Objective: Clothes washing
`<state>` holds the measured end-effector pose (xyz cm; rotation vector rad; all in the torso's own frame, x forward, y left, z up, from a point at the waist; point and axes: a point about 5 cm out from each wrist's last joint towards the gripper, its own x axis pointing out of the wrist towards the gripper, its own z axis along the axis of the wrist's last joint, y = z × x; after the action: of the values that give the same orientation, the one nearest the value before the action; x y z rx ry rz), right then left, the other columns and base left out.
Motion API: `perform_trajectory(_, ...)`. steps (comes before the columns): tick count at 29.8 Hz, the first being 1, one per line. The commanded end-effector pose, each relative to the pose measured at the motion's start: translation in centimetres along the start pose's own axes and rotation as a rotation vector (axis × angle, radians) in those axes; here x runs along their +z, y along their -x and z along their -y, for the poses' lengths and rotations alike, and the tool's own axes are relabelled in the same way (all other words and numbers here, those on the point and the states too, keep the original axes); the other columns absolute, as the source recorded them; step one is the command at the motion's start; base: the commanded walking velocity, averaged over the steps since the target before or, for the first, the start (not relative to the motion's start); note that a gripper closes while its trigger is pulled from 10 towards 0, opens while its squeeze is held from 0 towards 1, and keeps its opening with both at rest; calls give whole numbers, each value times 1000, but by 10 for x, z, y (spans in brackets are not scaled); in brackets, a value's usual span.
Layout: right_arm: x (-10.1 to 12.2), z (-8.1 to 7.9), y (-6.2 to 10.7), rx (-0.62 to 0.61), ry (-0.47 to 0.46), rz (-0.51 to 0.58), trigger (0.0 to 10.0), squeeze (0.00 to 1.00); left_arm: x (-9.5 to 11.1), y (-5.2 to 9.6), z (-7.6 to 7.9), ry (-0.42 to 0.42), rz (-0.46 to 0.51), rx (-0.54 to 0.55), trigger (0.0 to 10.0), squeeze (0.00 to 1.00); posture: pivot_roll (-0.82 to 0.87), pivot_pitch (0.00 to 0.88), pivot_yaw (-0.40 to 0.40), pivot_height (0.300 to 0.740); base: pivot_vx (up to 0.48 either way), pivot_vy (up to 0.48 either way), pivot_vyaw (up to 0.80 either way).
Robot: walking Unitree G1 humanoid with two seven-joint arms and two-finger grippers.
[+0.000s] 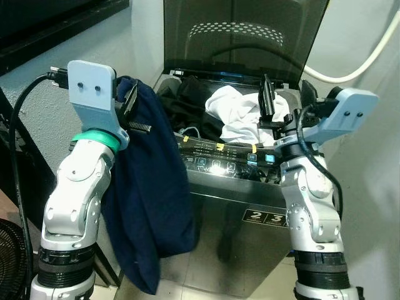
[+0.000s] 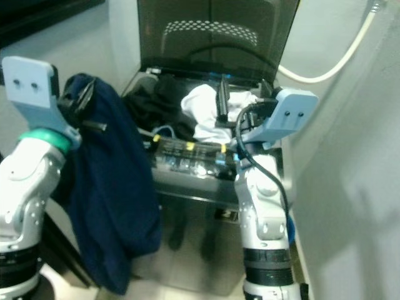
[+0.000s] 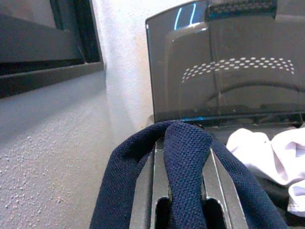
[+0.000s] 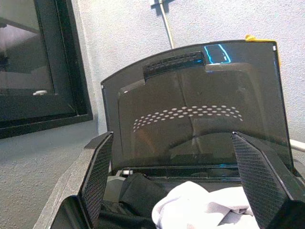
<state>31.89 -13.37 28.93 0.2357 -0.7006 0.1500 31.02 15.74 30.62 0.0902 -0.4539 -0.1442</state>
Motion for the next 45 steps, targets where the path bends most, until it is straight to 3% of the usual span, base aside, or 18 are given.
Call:
perform_trajectory(1,1,0,1,5,8,0,10000,0,3,-1,2,-5,14,-15,10000,0,38,15,42,728,0,0,0)
perform_trajectory(10,-2,0,2,6,14,-14,10000,0,1,-2,0,-17,10,-3,10000,0,39,21,44,728,0,0,0)
perform_trajectory(27,-1,3,1,-18,24,-13,10000,0,4,-8,2,-31,31,-9,10000,0,37,27,43,728,0,0,-736)
perform_trajectory(45,-2,0,1,4,27,-17,10000,0,5,-8,3,-44,50,-2,10000,0,38,29,42,728,30,0,0)
